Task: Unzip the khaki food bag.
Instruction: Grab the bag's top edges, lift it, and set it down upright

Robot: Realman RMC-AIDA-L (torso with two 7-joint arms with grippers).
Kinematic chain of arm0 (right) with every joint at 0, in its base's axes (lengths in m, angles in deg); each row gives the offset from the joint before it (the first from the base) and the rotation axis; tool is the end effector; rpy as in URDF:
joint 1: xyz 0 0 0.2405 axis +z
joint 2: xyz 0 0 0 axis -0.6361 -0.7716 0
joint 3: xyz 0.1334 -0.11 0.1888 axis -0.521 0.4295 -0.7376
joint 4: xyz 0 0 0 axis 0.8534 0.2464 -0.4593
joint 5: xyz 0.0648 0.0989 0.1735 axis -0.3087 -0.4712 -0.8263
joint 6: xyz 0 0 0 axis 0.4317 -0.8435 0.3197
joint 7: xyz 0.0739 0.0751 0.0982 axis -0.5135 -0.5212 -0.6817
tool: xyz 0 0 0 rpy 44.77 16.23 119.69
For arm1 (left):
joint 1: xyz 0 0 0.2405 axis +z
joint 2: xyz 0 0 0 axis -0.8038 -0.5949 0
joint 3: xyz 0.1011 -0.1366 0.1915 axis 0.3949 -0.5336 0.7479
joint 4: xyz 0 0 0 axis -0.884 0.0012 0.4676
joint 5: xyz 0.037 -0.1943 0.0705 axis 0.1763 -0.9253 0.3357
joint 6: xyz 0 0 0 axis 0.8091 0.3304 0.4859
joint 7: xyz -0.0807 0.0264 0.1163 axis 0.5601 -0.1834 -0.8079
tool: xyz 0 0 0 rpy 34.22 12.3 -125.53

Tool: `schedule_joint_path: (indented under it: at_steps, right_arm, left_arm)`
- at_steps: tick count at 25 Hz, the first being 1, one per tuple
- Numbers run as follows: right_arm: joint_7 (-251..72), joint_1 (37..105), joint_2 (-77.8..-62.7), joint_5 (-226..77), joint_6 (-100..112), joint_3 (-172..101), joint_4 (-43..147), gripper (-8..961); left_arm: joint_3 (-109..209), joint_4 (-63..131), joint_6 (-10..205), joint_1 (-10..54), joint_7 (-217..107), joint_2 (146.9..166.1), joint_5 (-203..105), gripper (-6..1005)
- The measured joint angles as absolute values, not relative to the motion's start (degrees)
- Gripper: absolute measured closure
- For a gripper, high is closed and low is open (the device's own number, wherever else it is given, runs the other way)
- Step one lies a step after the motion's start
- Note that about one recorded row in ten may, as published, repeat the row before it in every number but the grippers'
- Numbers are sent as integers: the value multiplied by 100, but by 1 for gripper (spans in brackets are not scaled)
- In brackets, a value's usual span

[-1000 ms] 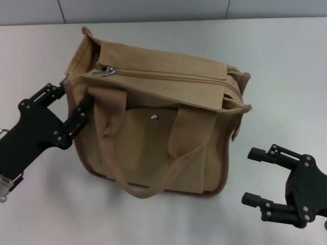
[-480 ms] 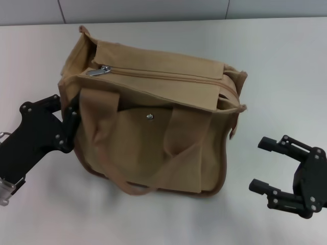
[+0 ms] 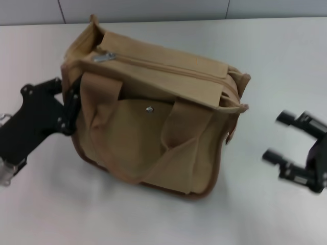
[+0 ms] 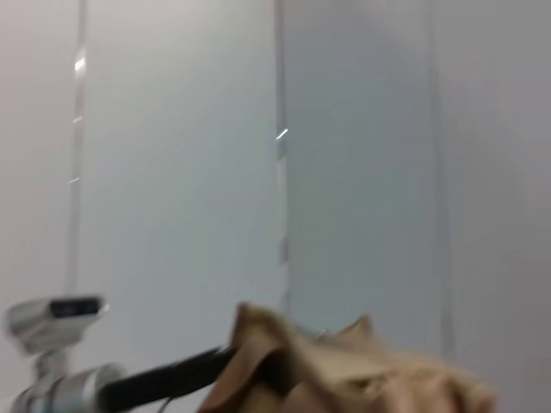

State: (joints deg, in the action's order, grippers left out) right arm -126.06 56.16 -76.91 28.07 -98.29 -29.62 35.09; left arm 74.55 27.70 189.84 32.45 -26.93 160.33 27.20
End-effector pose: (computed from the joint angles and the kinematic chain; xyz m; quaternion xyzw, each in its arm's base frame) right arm 0.3047 0.2100 0.0071 -0.8634 0.0875 0.4344 0.2412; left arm -0.2896 0.2591 -0.0093 -0.8133 -0.0802 -0.4468 0.3640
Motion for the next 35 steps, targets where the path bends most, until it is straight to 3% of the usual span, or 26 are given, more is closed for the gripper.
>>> schedule_joint_path:
  at_steps: [8,17,24,35]
  right_arm:
    - [-11642,5563,-7701,525,-9916,-3096,4454,158]
    - [-11608,6457,-7687,63,-9747,-3082,4562,160]
    - [-11862,6831,-7679,-325,-9678,-3112,4579,162]
    - [-13055,6877,-7685,-338,-9509,-2096,3744,165]
  left_arm:
    - [7196,2281,19281,2586,-2647,16017,2702,958]
    - [7323,1681,19434,1837,-2605,16011,2747,958]
    - [7595,1519,19480,1678,-2621,16021,2730,957]
    - [7852,1464,19567,1655,-2654,16019,2708,957]
